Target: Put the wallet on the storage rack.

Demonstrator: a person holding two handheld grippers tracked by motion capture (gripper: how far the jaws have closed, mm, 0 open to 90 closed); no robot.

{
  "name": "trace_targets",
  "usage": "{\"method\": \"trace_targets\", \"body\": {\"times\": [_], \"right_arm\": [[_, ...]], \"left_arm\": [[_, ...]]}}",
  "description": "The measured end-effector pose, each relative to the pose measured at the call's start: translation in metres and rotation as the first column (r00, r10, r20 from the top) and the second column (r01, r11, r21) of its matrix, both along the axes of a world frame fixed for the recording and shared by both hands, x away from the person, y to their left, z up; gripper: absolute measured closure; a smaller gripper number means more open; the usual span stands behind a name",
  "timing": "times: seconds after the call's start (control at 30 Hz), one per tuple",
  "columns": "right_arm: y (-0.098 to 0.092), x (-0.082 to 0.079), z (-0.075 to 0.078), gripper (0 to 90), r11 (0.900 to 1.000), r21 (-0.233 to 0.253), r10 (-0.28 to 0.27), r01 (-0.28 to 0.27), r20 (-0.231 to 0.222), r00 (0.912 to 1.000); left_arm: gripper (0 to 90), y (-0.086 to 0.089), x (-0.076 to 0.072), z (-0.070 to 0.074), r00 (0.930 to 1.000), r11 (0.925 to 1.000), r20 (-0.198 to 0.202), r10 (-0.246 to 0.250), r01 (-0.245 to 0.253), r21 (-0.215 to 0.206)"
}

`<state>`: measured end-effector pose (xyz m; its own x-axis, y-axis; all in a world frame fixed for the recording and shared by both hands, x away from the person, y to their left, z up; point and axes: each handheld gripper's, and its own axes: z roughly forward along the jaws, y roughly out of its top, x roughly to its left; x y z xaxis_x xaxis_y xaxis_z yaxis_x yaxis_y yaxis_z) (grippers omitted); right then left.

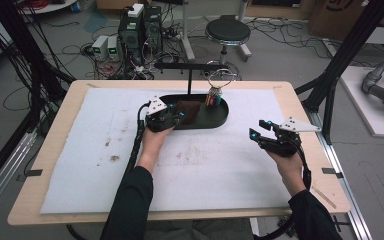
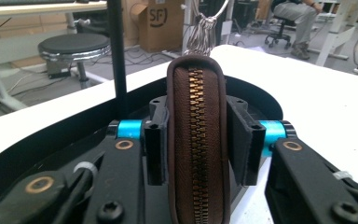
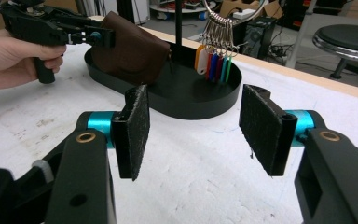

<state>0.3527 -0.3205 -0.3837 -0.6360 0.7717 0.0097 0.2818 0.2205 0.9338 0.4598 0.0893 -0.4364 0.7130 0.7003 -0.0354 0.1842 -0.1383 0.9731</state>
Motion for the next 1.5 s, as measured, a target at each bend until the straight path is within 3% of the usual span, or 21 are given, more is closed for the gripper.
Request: {"method": "trace_targets", "body": {"times": [0.07, 0.17, 0.37, 0.47, 0.6, 0.73, 0.8, 0.87, 1.0, 1.33, 1.5], "right_arm": [[-0.001, 0.000, 0.000, 44.0, 1.000, 0.004, -0.002, 0.002, -0.003, 1.0000], [-0.001, 0.000, 0.000, 44.0, 1.000, 0.006, -0.003, 0.003, -0.006, 1.0000], [0.001, 0.001, -0.001, 44.0, 1.000, -0.001, 0.001, -0.001, -0.007, 1.0000], [0.000, 0.001, -0.001, 44.1, 1.000, 0.003, 0.001, -0.001, -0.003, 1.0000], [0.001, 0.001, -0.001, 44.4, 1.000, -0.002, 0.000, 0.000, -0.002, 1.0000], [0.002, 0.000, 0.000, 44.8, 1.000, -0.004, 0.005, -0.005, 0.003, 1.0000], [0.001, 0.001, 0.000, 44.7, 1.000, -0.003, 0.003, -0.003, 0.001, 1.0000], [0.001, 0.001, -0.001, 44.7, 1.000, -0.001, 0.003, -0.003, -0.002, 1.0000], [0.002, 0.001, -0.001, 44.7, 1.000, -0.004, 0.007, -0.007, 0.001, 1.0000], [0.002, 0.002, -0.001, 44.5, 1.000, -0.002, 0.007, -0.007, -0.002, 1.0000], [0.002, 0.003, -0.002, 44.1, 1.000, -0.003, 0.009, -0.009, -0.003, 1.0000]], "left_arm": [[56.6, 0.000, 0.000, -0.001, 0.9999, 0.9991, -0.014, 0.002, -0.002, 0.043], [54.7, 0.002, 0.000, -0.001, 0.9996, 0.9986, -0.027, -0.001, 0.002, 0.053], [53.1, 0.003, 0.000, 0.001, 0.9996, 0.9950, 0.004, 0.028, -0.028, 0.096], [55.8, 0.004, 0.000, 0.001, 0.9997, 0.9941, 0.016, 0.019, -0.020, 0.107], [63.1, 0.003, 0.001, 0.000, 0.9981, 0.9902, 0.060, 0.008, -0.016, 0.138], [63.0, 0.008, 0.003, -0.002, 0.9994, 0.9955, 0.027, 0.020, -0.023, 0.092], [60.5, 0.009, 0.003, -0.001, 0.9993, 0.9936, 0.018, 0.034, -0.035, 0.108], [52.3, 0.010, 0.003, 0.000, 0.9983, 0.9889, 0.008, 0.058, -0.058, 0.136], [42.3, 0.014, 0.002, 0.002, 0.9948, 0.9868, -0.015, 0.101, -0.098, 0.129], [32.1, 0.024, -0.001, 0.012, 0.9855, 0.9729, 0.009, 0.169, -0.169, 0.158], [27.9, 0.029, -0.005, 0.019, 0.9855, 0.9767, 0.000, 0.170, -0.168, 0.133]]}}
